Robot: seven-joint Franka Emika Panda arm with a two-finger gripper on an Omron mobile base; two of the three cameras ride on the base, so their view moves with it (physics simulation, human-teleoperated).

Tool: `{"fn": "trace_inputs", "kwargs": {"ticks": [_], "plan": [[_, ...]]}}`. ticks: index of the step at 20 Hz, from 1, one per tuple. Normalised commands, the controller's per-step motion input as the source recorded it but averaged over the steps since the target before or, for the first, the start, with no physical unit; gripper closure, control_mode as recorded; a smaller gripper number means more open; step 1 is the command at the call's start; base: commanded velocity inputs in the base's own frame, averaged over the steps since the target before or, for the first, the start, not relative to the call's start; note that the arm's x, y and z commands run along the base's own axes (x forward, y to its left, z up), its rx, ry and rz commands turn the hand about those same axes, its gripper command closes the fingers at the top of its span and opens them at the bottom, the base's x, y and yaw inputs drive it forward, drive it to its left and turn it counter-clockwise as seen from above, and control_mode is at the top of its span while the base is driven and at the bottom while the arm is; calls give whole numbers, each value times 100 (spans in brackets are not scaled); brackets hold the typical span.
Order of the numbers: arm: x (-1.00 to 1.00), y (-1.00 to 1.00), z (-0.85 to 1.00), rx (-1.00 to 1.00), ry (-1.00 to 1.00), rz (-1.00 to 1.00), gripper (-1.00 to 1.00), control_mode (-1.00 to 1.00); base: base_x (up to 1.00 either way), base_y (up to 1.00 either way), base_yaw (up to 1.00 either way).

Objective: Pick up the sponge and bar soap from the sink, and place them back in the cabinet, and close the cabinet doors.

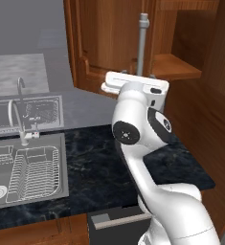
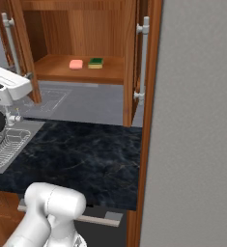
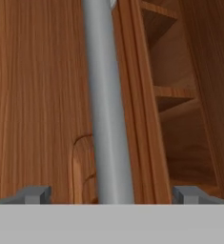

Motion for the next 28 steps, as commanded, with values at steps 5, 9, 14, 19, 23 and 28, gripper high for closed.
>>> {"fn": "trace_inputs", "kwargs": {"ticks": [5,9,14,19,23,28], "plan": [[46,-15,-7,0,-1,0,-100,-100,0,0,0],[48,-9,-11,0,-1,0,-100,-100,0,0,0],[47,-7,-14,0,-1,0,-100,-100,0,0,0],[46,-6,-17,0,-1,0,-100,-100,0,0,0],[44,-11,-17,0,-1,0,-100,-100,0,0,0],[46,-11,-16,0,-1,0,-100,-100,0,0,0]]}}
